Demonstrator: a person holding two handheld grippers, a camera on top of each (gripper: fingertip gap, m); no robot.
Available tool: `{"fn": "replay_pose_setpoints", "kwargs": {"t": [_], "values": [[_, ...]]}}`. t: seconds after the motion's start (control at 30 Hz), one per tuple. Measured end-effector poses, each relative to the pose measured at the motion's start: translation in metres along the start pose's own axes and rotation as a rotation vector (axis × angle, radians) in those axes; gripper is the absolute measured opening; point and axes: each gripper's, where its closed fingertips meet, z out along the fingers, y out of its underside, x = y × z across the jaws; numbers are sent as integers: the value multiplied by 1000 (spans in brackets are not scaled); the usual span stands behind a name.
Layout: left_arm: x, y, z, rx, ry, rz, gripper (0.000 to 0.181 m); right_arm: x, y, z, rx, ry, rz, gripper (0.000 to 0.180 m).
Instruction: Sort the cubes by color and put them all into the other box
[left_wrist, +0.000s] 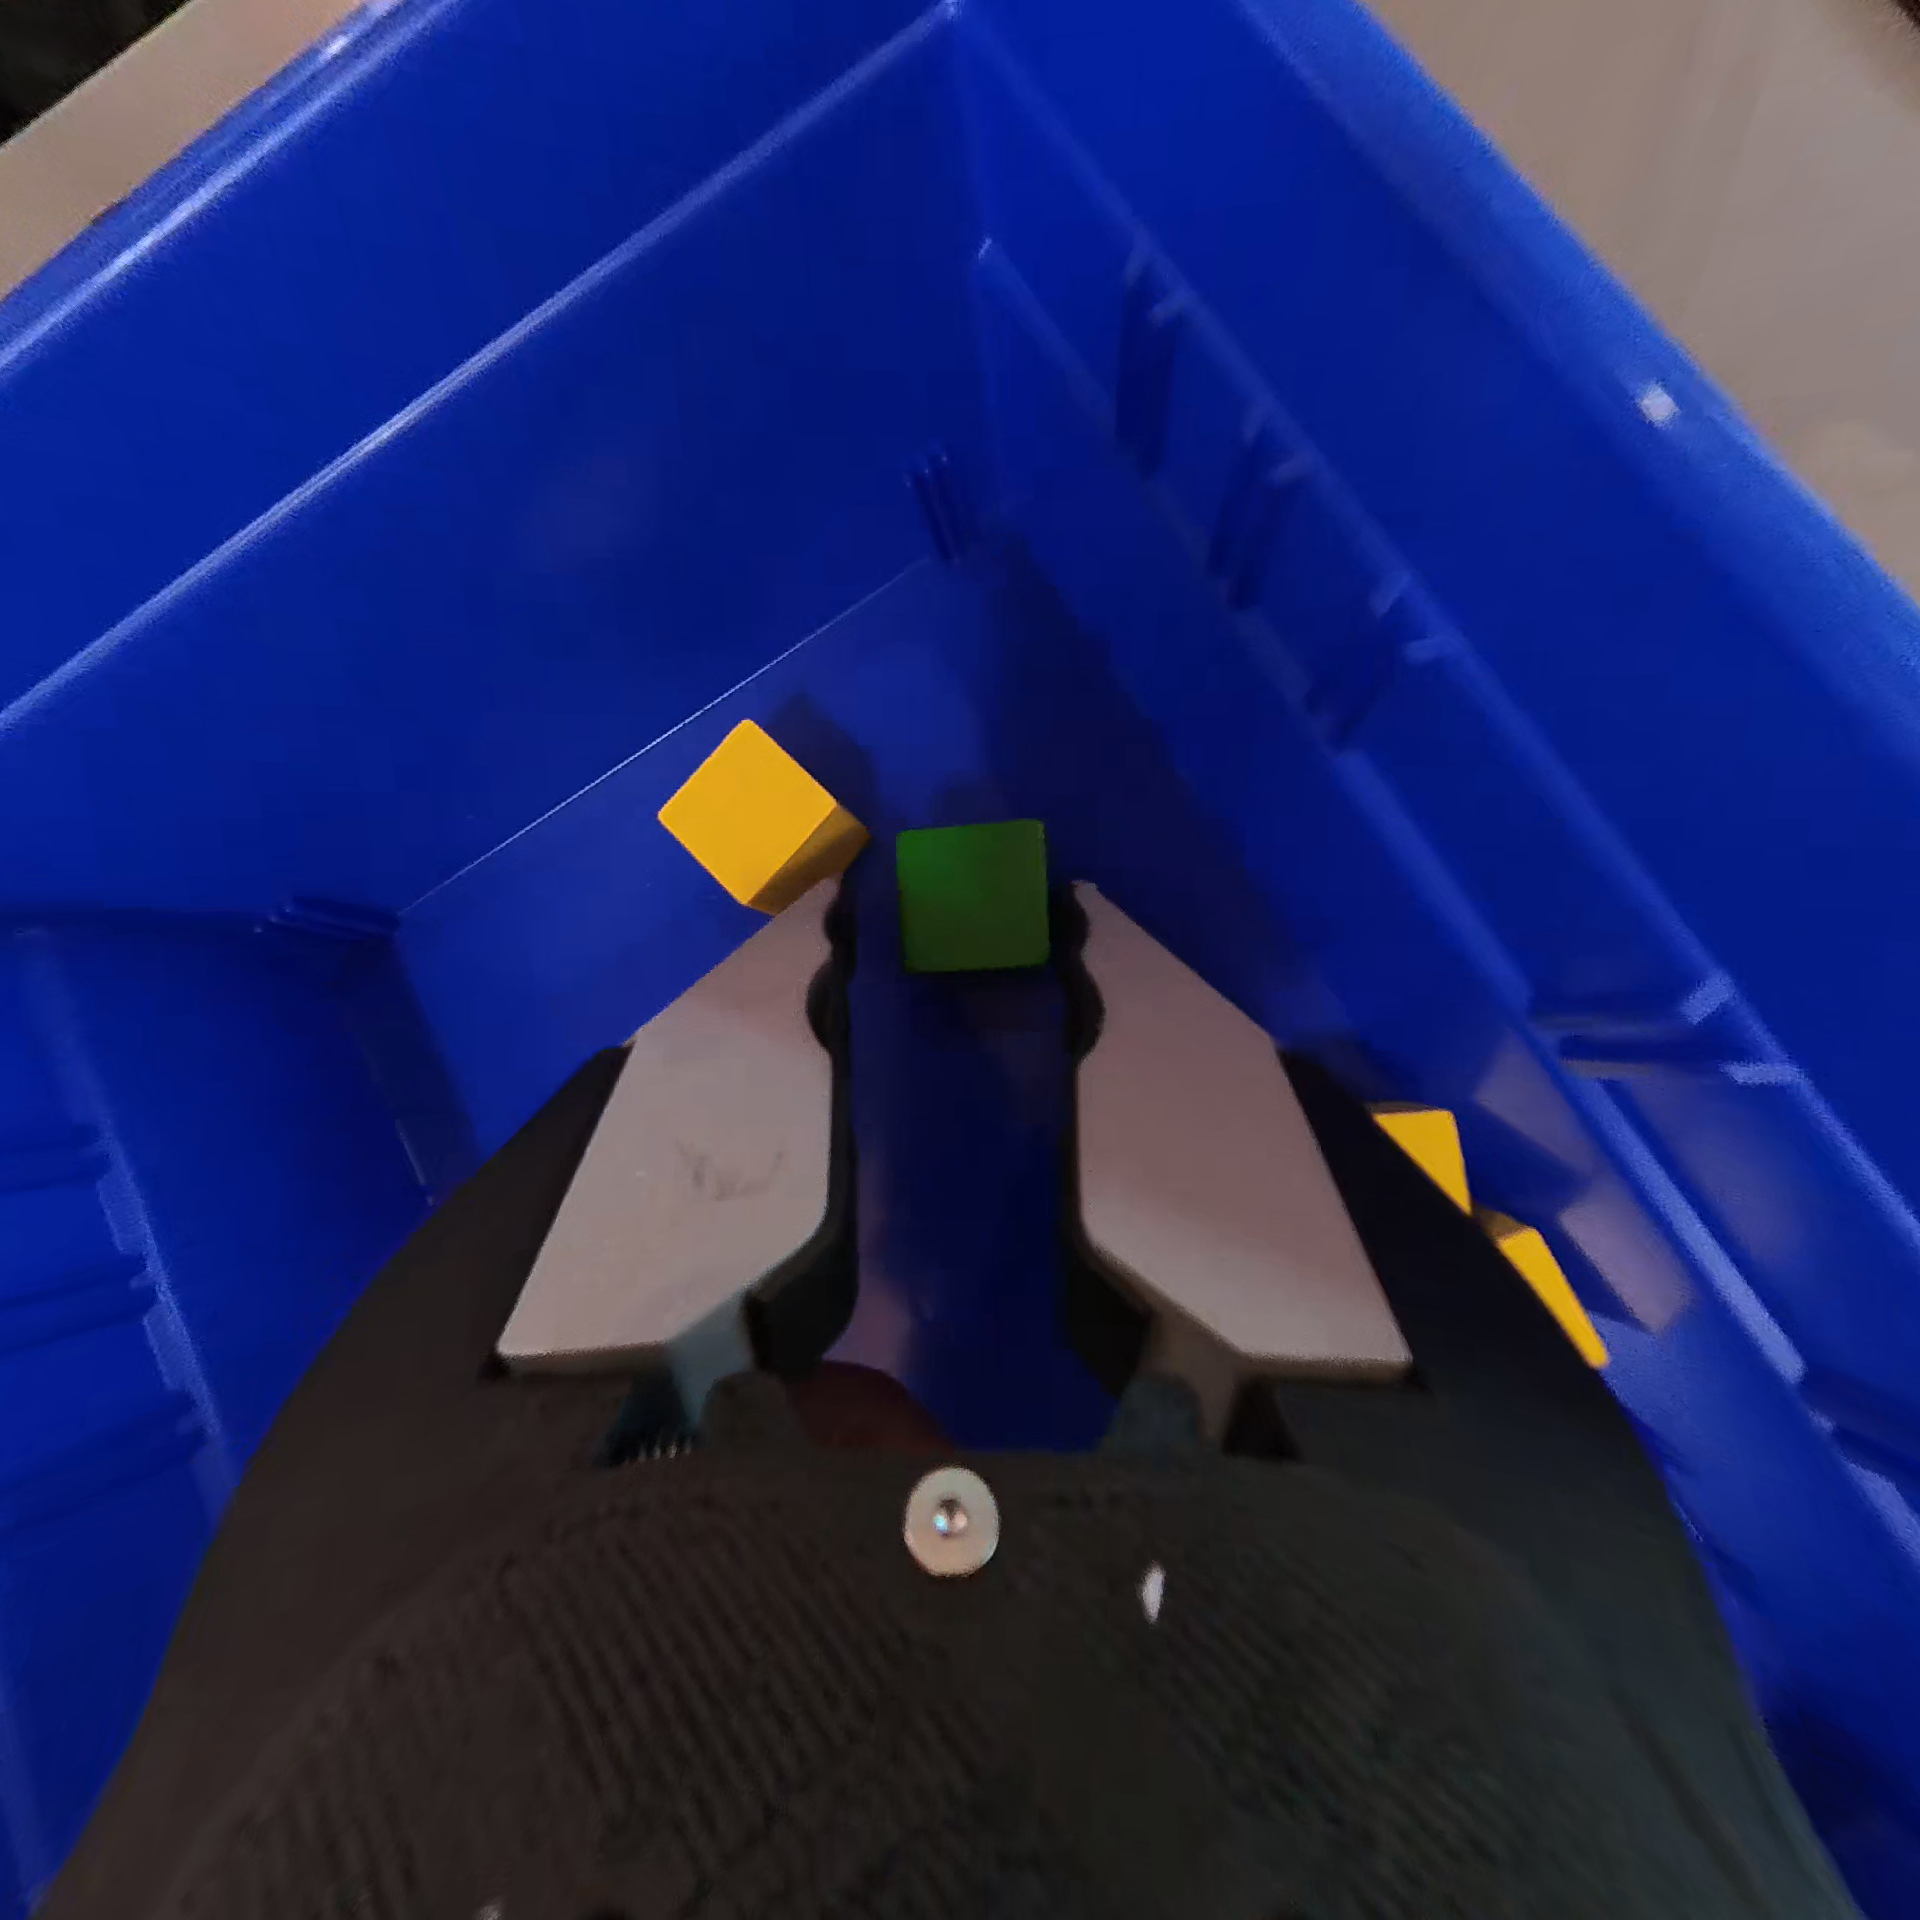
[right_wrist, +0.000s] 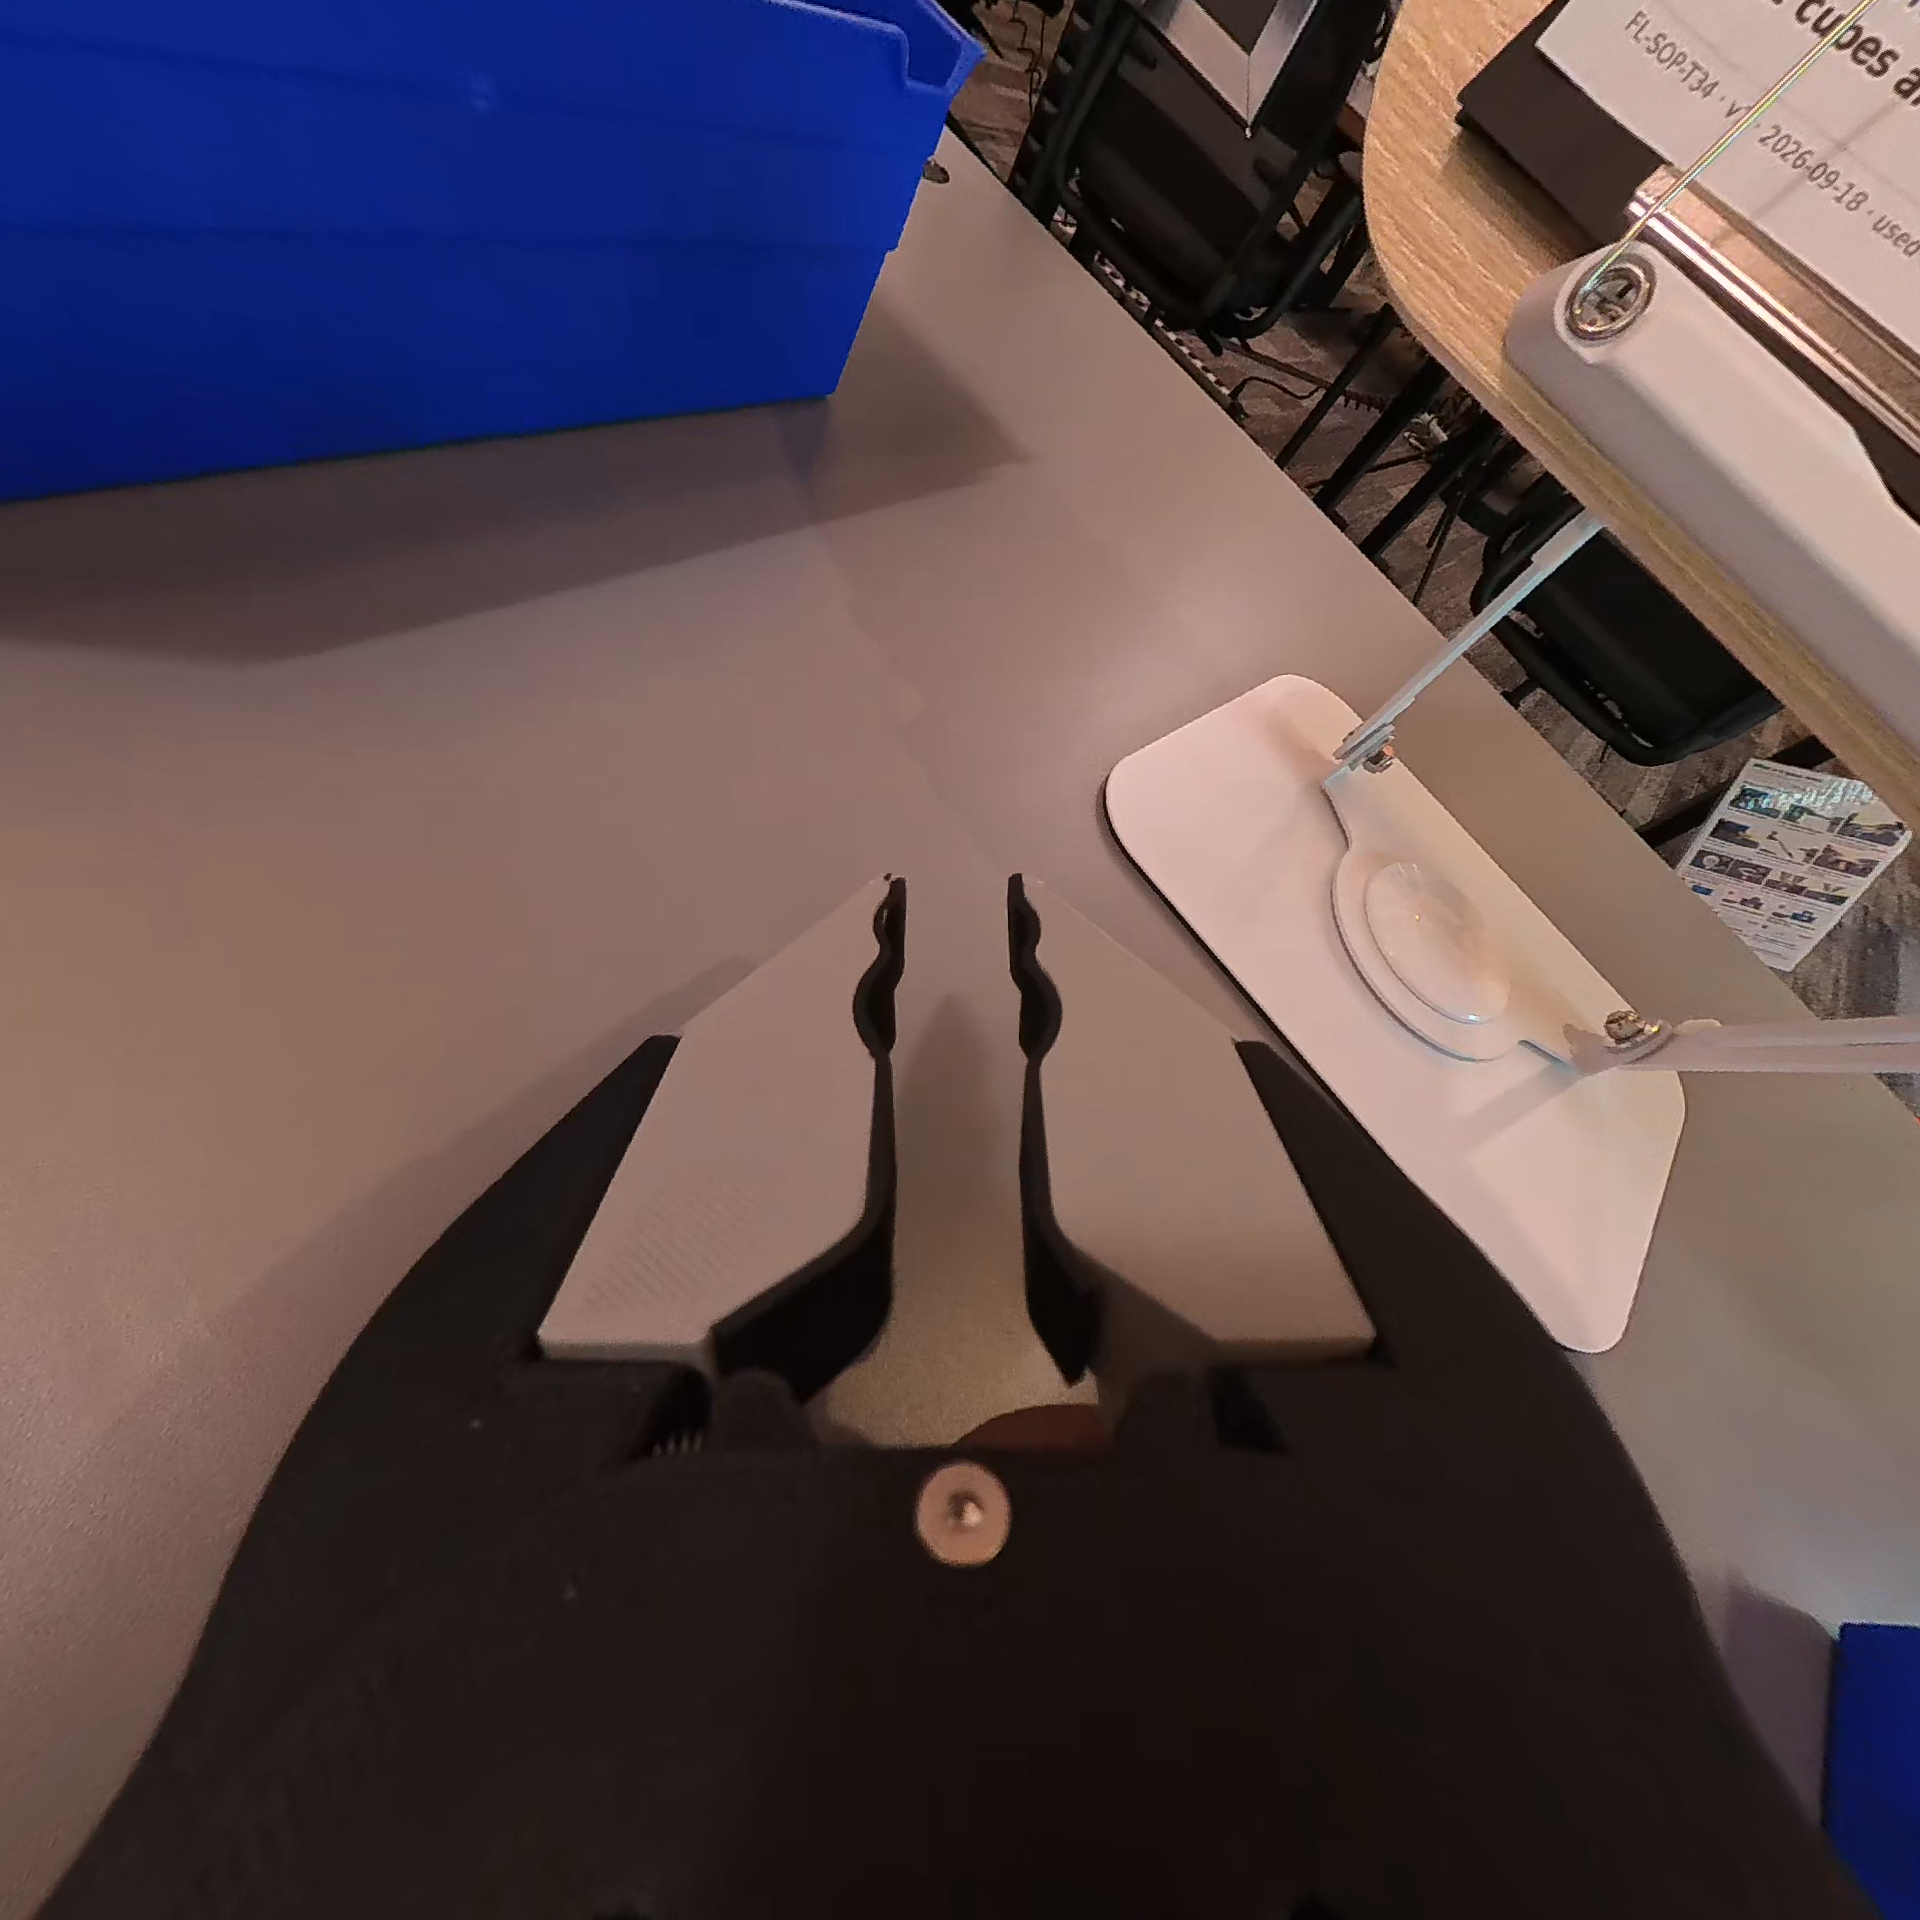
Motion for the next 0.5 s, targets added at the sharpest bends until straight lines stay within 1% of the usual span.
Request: {"fn": "replay_pose_setpoints", "kwargs": {"t": [0.03, 0.07, 0.2, 0.33, 0.43, 0.5], "values": [[1, 0, 0, -2, -3, 12, 31, 0, 0, 0, 2, 1, 0, 16], [1, 0, 1, 0, -7, 20, 29, 1, -1, -1, 3, 2, 0, 15], [1, -1, 0, -1, -16, 31, 28, 1, 0, 0, 2, 1, -3, 14], [3, -4, -6, 5, 11, 24, 27, 1, 0, -1, 3, 2, -2, 13], [1, -12, -19, 38, 10, 27, 27, 1, 0, -1, 6, -6, 12, 13], [-1, -22, -36, 88, 15, 38, 27, 0, 0, -1, 6, -22, 32, 14]]}}
